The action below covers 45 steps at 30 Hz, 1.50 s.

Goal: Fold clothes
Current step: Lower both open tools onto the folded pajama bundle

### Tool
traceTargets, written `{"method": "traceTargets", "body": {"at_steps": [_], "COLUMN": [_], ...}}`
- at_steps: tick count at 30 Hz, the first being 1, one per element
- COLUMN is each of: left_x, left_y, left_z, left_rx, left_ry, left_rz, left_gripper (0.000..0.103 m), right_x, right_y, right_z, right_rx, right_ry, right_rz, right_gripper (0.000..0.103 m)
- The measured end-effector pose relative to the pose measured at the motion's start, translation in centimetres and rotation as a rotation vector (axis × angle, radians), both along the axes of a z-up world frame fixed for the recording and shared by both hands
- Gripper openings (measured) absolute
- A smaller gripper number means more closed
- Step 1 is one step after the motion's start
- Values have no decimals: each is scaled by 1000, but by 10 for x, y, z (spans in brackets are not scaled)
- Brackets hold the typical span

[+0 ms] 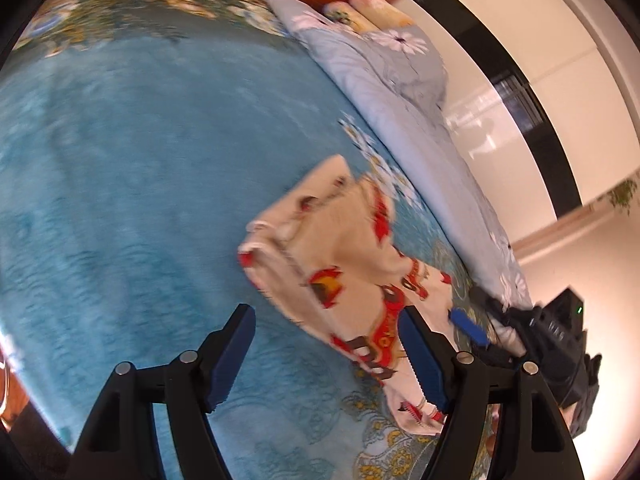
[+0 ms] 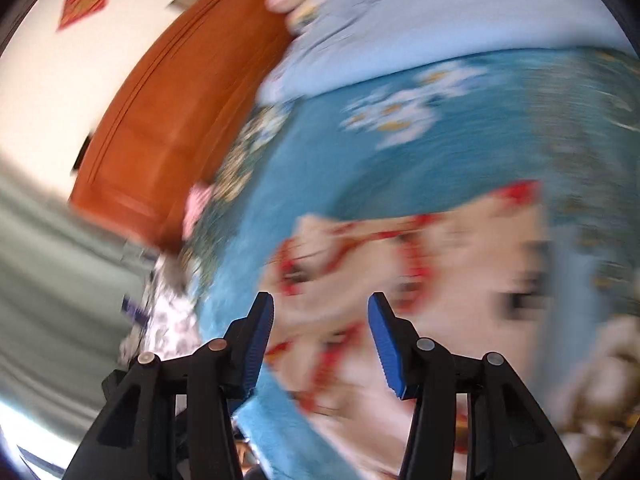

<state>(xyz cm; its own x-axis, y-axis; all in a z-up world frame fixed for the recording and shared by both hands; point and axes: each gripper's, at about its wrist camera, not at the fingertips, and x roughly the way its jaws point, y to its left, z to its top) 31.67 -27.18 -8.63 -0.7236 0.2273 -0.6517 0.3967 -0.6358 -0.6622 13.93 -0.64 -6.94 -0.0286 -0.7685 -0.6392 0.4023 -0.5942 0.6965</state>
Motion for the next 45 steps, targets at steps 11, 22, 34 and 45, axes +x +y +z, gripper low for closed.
{"method": "traceTargets", "body": {"at_steps": [11,22,34,45], "left_x": [-26,-28,-40,-91], "left_y": [10,-1,0,-19], "left_z": [1,-16,24,18], "left_rx": [-43,26,-236,-261], "left_ry": [9,-22,-41,-86], "left_rz": [-7,101,11,-153], "left_gripper": [68,56,47,67], "right_x": [-2,-4,3,-3], "right_y": [102,88,93,65], "right_z": [-44,-46,-31,-32], "right_rx": [73,61,71,71], "right_ry": [-155,-173,-128,-106], "right_rz": [-173,-128,-107,-64], "right_gripper": [51,51,51,51]}}
